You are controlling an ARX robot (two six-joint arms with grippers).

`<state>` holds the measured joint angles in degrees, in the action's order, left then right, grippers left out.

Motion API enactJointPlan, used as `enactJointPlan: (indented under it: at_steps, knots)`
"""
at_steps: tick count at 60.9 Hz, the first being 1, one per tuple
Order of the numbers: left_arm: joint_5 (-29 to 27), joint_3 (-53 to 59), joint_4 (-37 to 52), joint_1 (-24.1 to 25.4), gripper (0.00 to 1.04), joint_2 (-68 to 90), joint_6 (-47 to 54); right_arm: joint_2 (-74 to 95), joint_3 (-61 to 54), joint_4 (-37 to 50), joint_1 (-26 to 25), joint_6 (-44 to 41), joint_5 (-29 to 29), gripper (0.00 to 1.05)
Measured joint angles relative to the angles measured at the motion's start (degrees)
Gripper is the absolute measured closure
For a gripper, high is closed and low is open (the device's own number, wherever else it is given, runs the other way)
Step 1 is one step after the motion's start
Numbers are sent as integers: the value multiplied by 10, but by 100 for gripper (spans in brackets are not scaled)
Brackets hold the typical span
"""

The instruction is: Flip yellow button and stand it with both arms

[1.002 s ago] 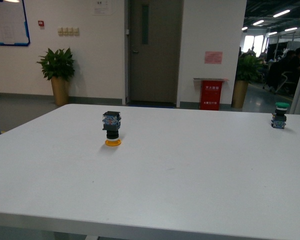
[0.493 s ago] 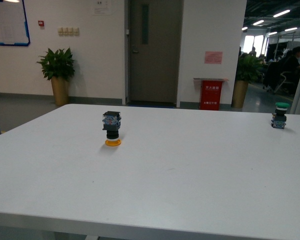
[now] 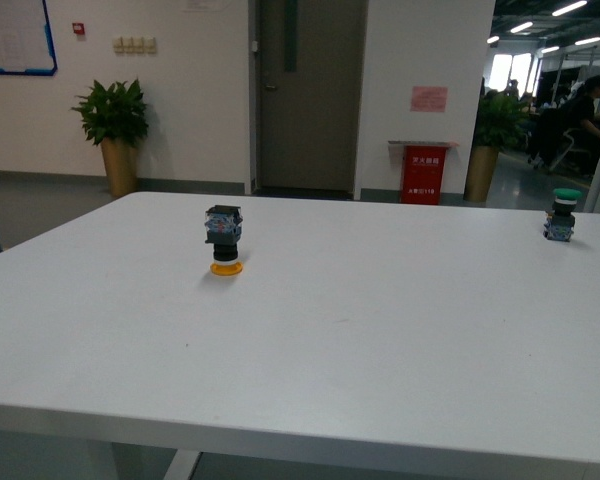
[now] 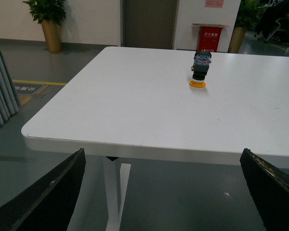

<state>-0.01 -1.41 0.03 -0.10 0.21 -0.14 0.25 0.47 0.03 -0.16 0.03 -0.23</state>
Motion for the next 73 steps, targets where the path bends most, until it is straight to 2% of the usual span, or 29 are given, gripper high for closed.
enactJointPlan:
  at_steps: [15,20,24,28,36,43,50,55,61,73]
  knots:
    - [3,-2,-3,1,6,3,0,0,0,0,0,0,0,7]
    - [20,-63,-151,9,6,82,-3,0,0,0,0,0,1,7]
    - [11,-106,-198,15,6,154,4,0,0,0,0,0,0,7]
    - [16,-130,-172,26,6,201,9,0,0,0,0,0,2,7]
    - [-2,-202,-38,30,6,324,21,0,0,0,0,0,2,7]
    - [-30,-274,71,6,6,461,42,0,0,0,0,0,2,7]
    - [-55,-380,137,-22,6,634,56,0,0,0,0,0,2,7]
    - [-58,-458,129,-39,6,736,54,0,0,0,0,0,2,7]
    - [-87,-564,111,-68,6,860,57,0,0,0,0,0,2,7]
    - [-103,-737,46,-109,6,1010,42,0,0,0,0,0,2,7]
